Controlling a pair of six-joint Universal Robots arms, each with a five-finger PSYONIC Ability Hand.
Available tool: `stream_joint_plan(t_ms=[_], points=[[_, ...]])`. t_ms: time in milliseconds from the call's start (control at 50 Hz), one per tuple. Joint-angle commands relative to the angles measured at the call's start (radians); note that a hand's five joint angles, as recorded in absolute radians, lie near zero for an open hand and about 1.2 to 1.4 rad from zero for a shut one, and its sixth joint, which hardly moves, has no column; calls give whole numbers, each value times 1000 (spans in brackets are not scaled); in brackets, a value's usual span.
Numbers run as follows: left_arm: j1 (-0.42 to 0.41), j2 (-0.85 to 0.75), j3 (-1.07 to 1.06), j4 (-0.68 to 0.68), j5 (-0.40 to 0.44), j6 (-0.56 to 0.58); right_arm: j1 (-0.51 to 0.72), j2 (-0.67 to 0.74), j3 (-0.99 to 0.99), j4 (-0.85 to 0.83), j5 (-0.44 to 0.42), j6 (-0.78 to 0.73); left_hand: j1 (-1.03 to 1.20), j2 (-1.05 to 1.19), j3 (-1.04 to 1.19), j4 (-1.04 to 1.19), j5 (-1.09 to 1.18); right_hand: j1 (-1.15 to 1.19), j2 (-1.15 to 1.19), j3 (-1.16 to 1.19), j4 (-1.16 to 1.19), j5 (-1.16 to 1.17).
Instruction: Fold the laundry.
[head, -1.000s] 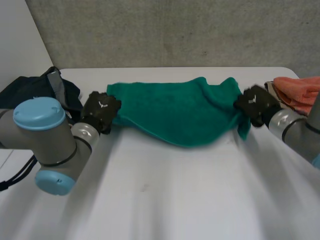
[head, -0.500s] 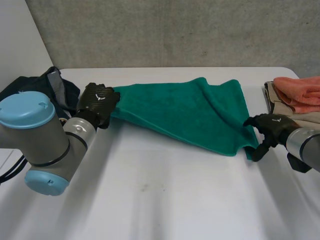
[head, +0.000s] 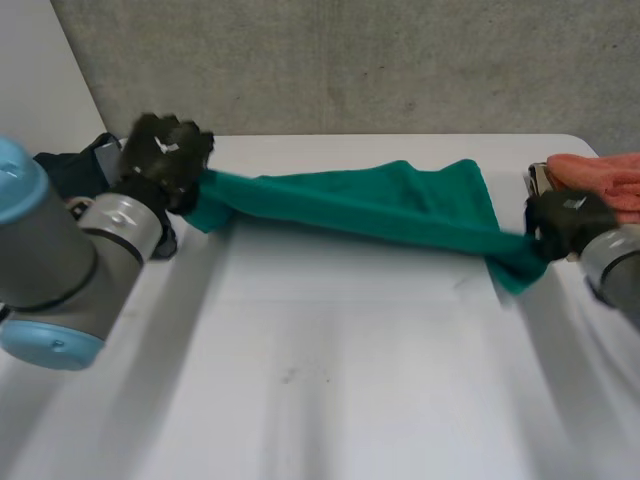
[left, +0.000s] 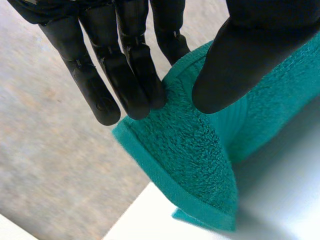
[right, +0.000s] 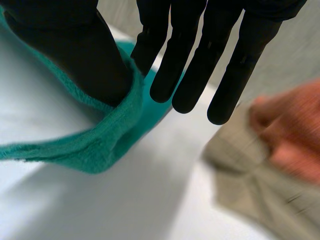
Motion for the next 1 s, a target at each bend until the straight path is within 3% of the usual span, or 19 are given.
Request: stream_joint_plan(t_ms=[20,120,240,320,420,560,660,740,800,860,1000], points=[[37,162,23,-127,27,7,-64,-352,-39,220,-15,-150,235,196,201,195,229,259,215,208,200,225],[61,253,86,-304,116,10,-89,-527,-160,427,-6,-362,235,196,201,195,229,259,215,208,200,225],[69,263,147,-470,160,12,-81,-546,-198,544,-5,-418,235,196,201,195,229,259,215,208,200,225],[77,150,159,-493,159,24,-6,-434,-204,570,23,-447,235,196,201,195,229,259,215,208,200,225],[77,-71,225,-500,153,128,80,-192,-257,564,150,-494,235,196,201,195,229,259,215,208,200,225],[71,-385,532,-482,81,280,89,96,-495,419,284,-496,235,196,201,195,229,259,215,208,200,225],[69,-539,866,-396,25,282,95,146,-636,171,290,-465,235,196,201,195,229,259,215,208,200,225],[74,-565,1061,-127,25,263,101,135,-672,-158,294,-410,235,196,201,195,229,259,215,208,200,225],[71,-557,1066,18,21,223,117,106,-672,-370,300,-383,235,196,201,195,229,259,215,208,200,225],[68,-516,1040,124,15,156,134,100,-673,-410,294,-376,235,196,201,195,229,259,215,208,200,225],[78,-384,821,122,22,88,163,98,-653,-381,288,-367,235,196,201,195,229,259,215,208,200,225]])
